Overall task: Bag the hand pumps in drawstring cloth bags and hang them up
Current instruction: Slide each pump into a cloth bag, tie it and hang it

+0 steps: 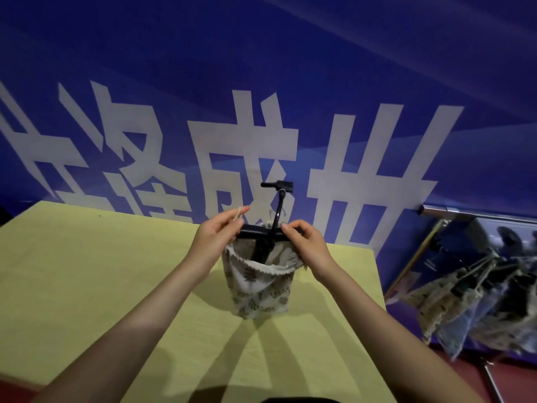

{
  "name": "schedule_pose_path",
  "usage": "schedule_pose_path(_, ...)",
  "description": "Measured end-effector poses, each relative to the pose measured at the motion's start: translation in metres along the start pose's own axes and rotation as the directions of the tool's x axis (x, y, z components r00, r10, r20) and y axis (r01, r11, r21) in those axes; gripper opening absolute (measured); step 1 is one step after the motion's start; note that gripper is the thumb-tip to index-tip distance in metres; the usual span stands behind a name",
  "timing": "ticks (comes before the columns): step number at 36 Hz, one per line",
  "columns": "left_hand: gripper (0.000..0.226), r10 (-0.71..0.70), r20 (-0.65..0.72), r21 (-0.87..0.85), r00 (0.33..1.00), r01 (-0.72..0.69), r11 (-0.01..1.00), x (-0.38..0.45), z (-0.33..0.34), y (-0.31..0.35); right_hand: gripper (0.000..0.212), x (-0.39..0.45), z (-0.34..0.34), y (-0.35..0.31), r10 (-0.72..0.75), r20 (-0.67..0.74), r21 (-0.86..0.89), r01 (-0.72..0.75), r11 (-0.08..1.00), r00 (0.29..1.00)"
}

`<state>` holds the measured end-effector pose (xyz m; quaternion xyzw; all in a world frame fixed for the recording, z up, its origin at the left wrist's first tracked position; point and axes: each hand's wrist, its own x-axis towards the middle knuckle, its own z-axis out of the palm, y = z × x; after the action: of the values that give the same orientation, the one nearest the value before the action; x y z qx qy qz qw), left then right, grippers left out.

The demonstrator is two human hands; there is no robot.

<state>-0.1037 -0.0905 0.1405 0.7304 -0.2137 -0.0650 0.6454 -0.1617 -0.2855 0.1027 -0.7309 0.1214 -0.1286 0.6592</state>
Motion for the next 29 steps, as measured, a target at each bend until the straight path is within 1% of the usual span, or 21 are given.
schedule_pose_path(1,0.028,0.069,-0.006,0.089,0.998,-0.068,0.994,0.000,0.000,0.001,0.019,0.000,0.001,-0.001,-0.006,0.018,-0.012,0.006,1.000,1.000)
schedule_pose_path(3,0.033,0.161,-0.017,0.193,0.987,-0.155,0.969,0.000,-0.001,-0.001,0.019,0.000,0.001,-0.003,-0.011,0.049,-0.016,0.012,1.000,0.999)
schedule_pose_path(6,0.043,0.193,-0.002,0.260,0.981,-0.186,0.948,0.002,-0.003,-0.011,0.019,0.001,0.004,-0.009,0.012,0.114,-0.042,-0.007,0.999,0.993)
schedule_pose_path(8,0.051,0.198,0.066,0.341,0.978,-0.209,0.916,0.002,-0.002,-0.019,0.016,0.002,0.008,-0.013,0.033,0.145,-0.065,-0.024,0.998,0.989)
schedule_pose_path(10,0.059,0.171,0.114,0.378,0.979,-0.202,0.904,0.001,0.002,-0.025,0.012,0.004,0.012,-0.013,0.051,0.165,-0.050,-0.044,0.998,0.985)
schedule_pose_path(11,0.060,0.152,0.108,0.378,0.982,-0.182,0.908,0.002,0.004,-0.026,0.018,0.006,0.012,-0.013,0.066,0.194,-0.008,-0.065,0.998,0.979)
schedule_pose_path(14,0.057,0.079,0.025,0.390,0.997,-0.082,0.917,0.011,0.006,-0.025,0.052,0.008,0.007,-0.013,0.124,0.301,0.227,-0.197,0.954,0.946)
schedule_pose_path(16,0.057,0.024,-0.016,0.392,1.000,-0.016,0.920,0.018,0.003,-0.025,0.062,0.006,0.003,-0.015,0.163,0.284,0.251,-0.237,0.939,0.945)
schedule_pose_path(18,0.057,-0.005,-0.034,0.366,0.999,0.017,0.931,0.023,0.001,-0.025,0.063,0.005,0.000,-0.011,0.229,0.211,0.158,-0.264,0.951,0.950)
schedule_pose_path(19,0.057,-0.010,-0.037,0.356,0.999,0.022,0.934,0.024,0.001,-0.025,0.059,0.005,-0.003,-0.009,0.254,0.155,0.076,-0.268,0.960,0.955)
schedule_pose_path(20,0.056,-0.014,-0.039,0.354,0.999,0.026,0.935,0.025,0.000,-0.025,0.049,0.004,-0.005,-0.007,0.263,0.097,-0.025,-0.261,0.965,0.960)
schedule_pose_path(22,0.056,-0.016,-0.032,0.356,0.999,0.026,0.934,0.026,0.001,-0.025,0.013,0.001,-0.015,-0.004,0.253,-0.019,-0.269,-0.249,0.930,0.967)
schedule_pose_path(24,0.055,-0.006,-0.038,0.355,0.999,0.019,0.934,0.025,0.001,-0.027,0.031,-0.002,-0.026,0.002,0.269,-0.095,-0.427,-0.284,0.859,0.958)
schedule_pose_path(26,0.055,0.004,-0.040,0.347,0.999,0.010,0.938,0.025,0.002,-0.027,0.041,-0.008,-0.035,0.005,0.333,-0.124,-0.495,-0.349,0.795,0.935)
schedule_pose_path(27,0.054,0.003,-0.037,0.344,0.999,0.010,0.939,0.025,0.002,-0.026,0.043,-0.011,-0.037,0.006,0.378,-0.123,-0.498,-0.386,0.776,0.918)
schedule_pose_path(28,0.051,0.002,-0.030,0.344,1.000,0.008,0.939,0.026,0.001,-0.026,0.042,-0.013,-0.038,0.008,0.410,-0.128,-0.462,-0.420,0.781,0.903)
schedule_pose_path(29,0.045,0.008,-0.021,0.352,1.000,0.000,0.936,0.027,0.001,-0.027,0.038,-0.015,-0.039,0.007,0.433,-0.132,-0.391,-0.448,0.804,0.892)
